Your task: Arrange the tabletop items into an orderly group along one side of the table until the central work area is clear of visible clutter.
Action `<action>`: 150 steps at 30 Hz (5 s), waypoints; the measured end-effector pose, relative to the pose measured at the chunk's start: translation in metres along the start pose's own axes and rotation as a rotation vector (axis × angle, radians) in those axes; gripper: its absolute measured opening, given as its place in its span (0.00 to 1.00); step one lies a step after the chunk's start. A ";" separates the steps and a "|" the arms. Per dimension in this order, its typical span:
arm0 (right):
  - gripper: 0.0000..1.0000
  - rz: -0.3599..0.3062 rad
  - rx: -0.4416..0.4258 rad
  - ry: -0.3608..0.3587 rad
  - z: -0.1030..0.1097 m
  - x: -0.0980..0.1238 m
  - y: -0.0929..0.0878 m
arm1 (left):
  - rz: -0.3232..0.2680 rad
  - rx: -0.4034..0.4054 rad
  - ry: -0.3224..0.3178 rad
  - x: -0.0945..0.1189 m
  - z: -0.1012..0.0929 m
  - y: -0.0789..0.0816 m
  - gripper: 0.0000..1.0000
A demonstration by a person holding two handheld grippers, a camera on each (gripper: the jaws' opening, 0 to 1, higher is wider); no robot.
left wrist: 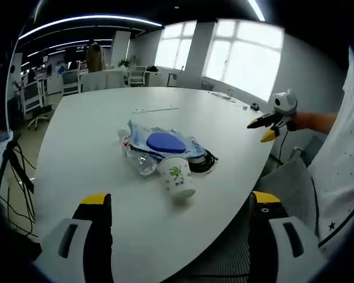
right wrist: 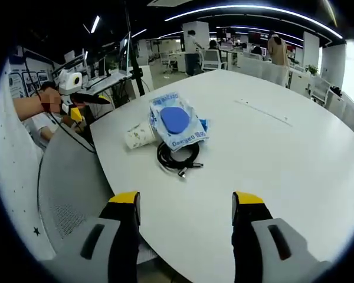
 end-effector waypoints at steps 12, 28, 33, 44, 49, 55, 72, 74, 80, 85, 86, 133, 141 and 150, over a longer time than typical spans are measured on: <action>0.61 0.001 0.013 0.003 -0.002 0.000 0.004 | -0.003 -0.004 -0.004 -0.002 0.000 0.002 0.99; 0.61 -0.001 0.012 0.010 0.001 -0.003 0.005 | -0.005 -0.001 -0.006 0.001 0.001 0.001 1.00; 0.61 -0.001 0.010 0.006 0.000 -0.002 0.004 | -0.004 0.000 -0.007 0.001 0.001 0.001 0.99; 0.61 0.001 0.003 0.005 0.001 -0.004 0.003 | 0.001 -0.002 -0.011 0.000 0.002 0.001 0.99; 0.61 0.004 0.000 0.006 0.001 -0.006 0.001 | 0.007 -0.003 -0.012 0.000 0.003 0.000 0.99; 0.61 0.007 -0.002 0.008 0.000 -0.008 0.000 | 0.008 0.001 -0.011 -0.001 0.005 -0.001 0.98; 0.61 0.012 -0.012 0.003 -0.004 -0.009 0.001 | 0.009 0.004 -0.018 -0.008 0.008 0.001 0.98; 0.61 0.015 -0.012 0.003 -0.004 -0.009 0.001 | 0.009 0.001 -0.018 -0.008 0.008 0.002 0.98; 0.61 0.009 -0.016 0.001 -0.007 -0.013 0.006 | 0.007 -0.004 -0.019 -0.010 0.014 0.006 0.98; 0.60 0.006 -0.019 0.004 -0.008 -0.017 0.010 | 0.009 -0.010 -0.021 -0.012 0.018 0.010 0.98; 0.60 0.006 -0.017 0.004 -0.008 -0.018 0.010 | 0.011 -0.014 -0.022 -0.013 0.019 0.010 0.98; 0.54 -0.042 -0.090 0.040 -0.020 -0.083 0.043 | 0.008 -0.072 -0.072 -0.068 0.056 0.048 0.95; 0.52 -0.043 -0.118 0.044 -0.021 -0.096 0.044 | 0.002 -0.067 -0.070 -0.077 0.062 0.050 0.93; 0.47 -0.050 -0.176 0.032 -0.024 -0.113 0.046 | -0.008 -0.064 -0.068 -0.088 0.068 0.055 0.89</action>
Point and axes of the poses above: the point that each gripper's makers call its tool centre point, and the gripper's own axes: x roughly backward along the fingers, z roughly to its left, y roughly out of its top, the point moved 5 cm from there along x, roughly backward along the fingers, and after that the axes turned 10 degrees about -z, right-handed, at the moved point
